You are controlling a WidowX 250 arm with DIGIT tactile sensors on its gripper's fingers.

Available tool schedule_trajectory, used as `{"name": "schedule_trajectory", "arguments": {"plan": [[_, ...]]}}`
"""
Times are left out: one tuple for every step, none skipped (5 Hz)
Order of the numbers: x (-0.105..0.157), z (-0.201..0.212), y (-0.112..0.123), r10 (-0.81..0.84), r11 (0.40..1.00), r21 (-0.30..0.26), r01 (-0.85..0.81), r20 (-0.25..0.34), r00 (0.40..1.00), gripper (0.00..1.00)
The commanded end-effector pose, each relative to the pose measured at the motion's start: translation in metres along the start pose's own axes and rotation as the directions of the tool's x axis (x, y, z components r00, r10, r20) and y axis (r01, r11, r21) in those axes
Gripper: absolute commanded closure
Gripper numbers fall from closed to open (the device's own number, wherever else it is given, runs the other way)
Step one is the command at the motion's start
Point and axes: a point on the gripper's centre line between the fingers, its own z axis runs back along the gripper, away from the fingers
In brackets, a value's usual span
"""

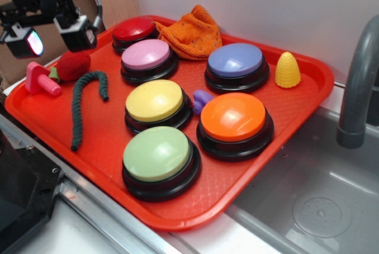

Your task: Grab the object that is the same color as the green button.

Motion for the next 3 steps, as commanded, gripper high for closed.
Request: {"name": "schedule_trajectory", "arguments": {"plan": [[0.008,-0.041,0.017,0.008,0.999,0.052,-0.010,0.052,0.999,0.00],[0.006,-0.056,0.017,-0.008,0.998,0.057,0.005,0.053,0.999,0.00],[0.004,-0.063,0.020,-0.012,0.998,0.063,0.009,0.056,0.998,0.00]]}}
